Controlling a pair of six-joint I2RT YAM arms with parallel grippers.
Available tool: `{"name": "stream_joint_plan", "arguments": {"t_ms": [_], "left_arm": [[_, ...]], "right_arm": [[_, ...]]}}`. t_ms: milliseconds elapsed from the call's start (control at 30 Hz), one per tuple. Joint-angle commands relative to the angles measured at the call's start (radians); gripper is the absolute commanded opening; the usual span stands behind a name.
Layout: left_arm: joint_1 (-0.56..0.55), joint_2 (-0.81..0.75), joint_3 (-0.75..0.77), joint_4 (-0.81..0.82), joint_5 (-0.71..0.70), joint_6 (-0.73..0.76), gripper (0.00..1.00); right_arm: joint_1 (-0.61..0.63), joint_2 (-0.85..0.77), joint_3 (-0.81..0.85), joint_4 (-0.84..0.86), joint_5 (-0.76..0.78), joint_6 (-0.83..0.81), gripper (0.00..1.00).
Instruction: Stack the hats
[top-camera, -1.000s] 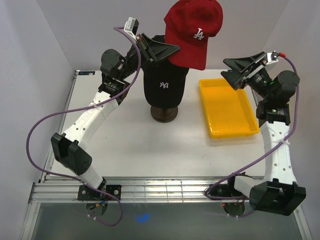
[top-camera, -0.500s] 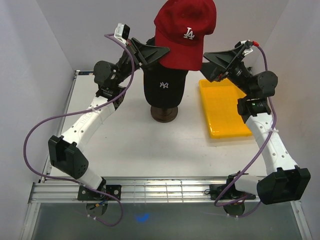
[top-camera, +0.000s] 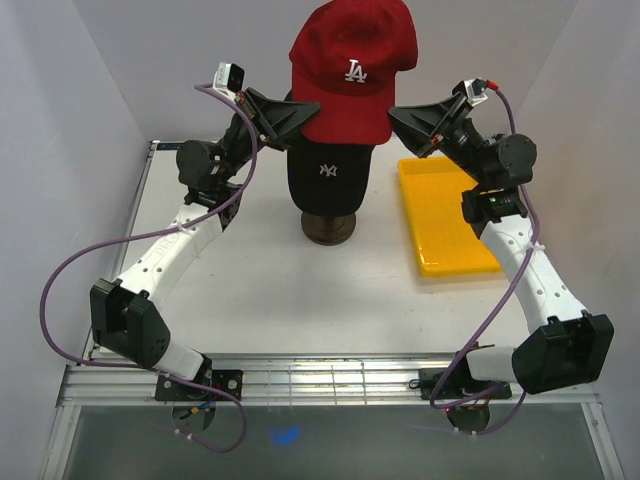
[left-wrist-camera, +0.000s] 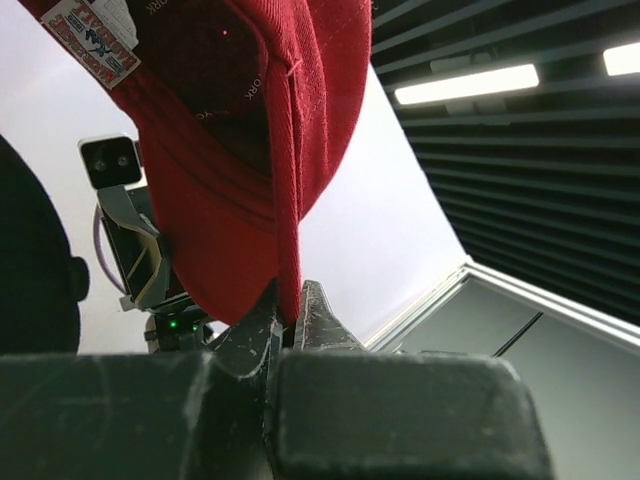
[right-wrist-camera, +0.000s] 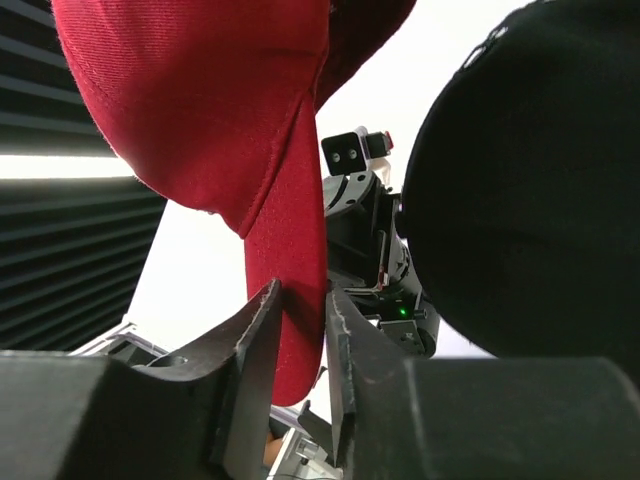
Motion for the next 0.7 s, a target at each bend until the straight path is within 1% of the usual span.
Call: {"name": "stream_joint_plan", "arguments": {"t_ms": [0,67,133,333,400,533,667], "left_arm": [[0.02,-0.039,-0.004,0.064,-0.033,-0.062,0.0],[0.025,-0.036,-0.011,0.064,-0.041,-0.081,0.0],[0.026,-0.033,-0.018,0.079,-0.052,-0.095,0.0],[0.035,-0.046,-0.083,0.084,-0.079,-0.126,0.0],[0.037,-0.048,-0.119,0.102,-0.101,-0.16,0.0],[0.043,-0.059,-0.153,0.096,-0.129,-0.172,0.0],[0.046,-0.068,-0.182,0.085,-0.127,-0.174,0.0]], "right_arm": [[0.019,0.03,0.102,0.033,0.025,0.002,0.29],[0.026,0.044,0.125,0.028,0.026,0.005,0.26],[0.042,0.064,0.145,0.048,0.032,0.019,0.26],[0.063,0.101,0.156,0.109,0.051,0.072,0.33],[0.066,0.118,0.17,0.103,0.051,0.076,0.34],[0.077,0.138,0.199,0.091,0.048,0.076,0.32],[0.078,0.136,0.167,0.096,0.042,0.076,0.31]]}}
